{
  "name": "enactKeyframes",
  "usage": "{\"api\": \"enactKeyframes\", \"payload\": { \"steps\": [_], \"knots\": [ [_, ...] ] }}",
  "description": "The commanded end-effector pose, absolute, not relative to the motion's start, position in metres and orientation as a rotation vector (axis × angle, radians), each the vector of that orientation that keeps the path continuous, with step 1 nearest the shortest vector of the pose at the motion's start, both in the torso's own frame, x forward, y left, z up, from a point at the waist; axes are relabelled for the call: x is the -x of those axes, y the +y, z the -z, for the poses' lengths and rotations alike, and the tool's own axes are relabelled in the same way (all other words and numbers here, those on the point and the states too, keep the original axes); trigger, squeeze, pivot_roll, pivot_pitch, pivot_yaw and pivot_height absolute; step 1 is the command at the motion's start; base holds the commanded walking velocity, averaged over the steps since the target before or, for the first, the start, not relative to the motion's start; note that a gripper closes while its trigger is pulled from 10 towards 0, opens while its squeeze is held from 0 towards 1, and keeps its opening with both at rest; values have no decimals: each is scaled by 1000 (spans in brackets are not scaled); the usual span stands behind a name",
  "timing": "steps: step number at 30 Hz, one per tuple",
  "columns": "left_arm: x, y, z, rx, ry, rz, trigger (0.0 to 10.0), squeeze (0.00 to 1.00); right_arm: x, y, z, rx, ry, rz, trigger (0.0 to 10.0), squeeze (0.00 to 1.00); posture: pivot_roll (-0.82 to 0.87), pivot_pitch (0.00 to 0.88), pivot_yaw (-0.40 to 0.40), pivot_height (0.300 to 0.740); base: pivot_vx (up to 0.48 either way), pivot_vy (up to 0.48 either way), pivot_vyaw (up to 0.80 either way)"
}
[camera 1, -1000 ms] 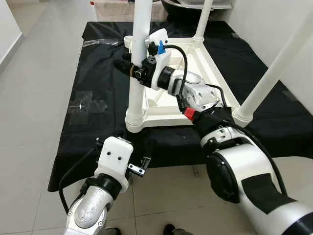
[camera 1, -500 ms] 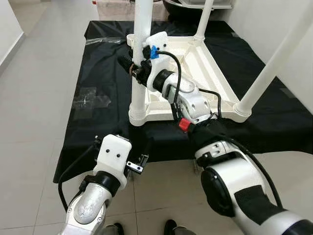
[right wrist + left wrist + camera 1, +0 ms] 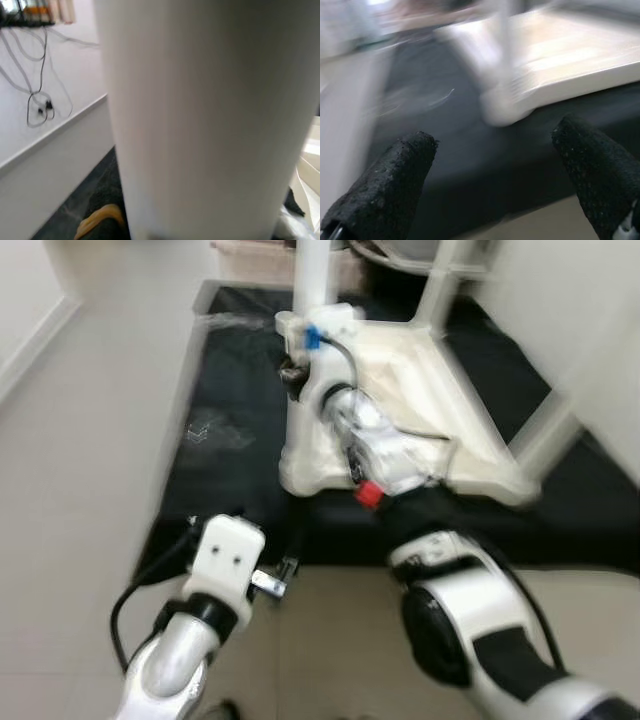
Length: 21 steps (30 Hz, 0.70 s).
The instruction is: Building children table
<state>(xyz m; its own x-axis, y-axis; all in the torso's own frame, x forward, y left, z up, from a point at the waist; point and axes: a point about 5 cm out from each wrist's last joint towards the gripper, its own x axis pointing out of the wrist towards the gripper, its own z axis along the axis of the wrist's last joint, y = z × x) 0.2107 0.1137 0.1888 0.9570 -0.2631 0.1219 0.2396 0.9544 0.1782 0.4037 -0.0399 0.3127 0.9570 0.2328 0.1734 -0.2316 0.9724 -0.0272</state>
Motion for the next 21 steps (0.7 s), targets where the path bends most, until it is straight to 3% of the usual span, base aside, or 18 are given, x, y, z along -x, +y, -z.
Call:
{"api": "enactKeyframes", "payload": {
  "steps": [1,11,18,21],
  "knots": [
    [-211,110,-189,-166,-144,282,10000,0,-408,-43,-258,-54,48,-164,10000,0,99,230,-94,740,0,0,0],
    [-213,113,-189,-176,-150,278,10000,0,-408,-71,-251,-152,40,225,10000,0,98,232,-88,740,0,0,0],
    [-213,113,-189,-179,-152,279,10000,0,-405,-73,-257,-97,-11,373,10000,0,99,227,-90,740,0,0,0],
    [-214,113,-189,-181,-153,281,10000,0,-400,-67,-263,9,-66,443,10000,0,100,220,-91,740,0,0,0]
  ]
}}
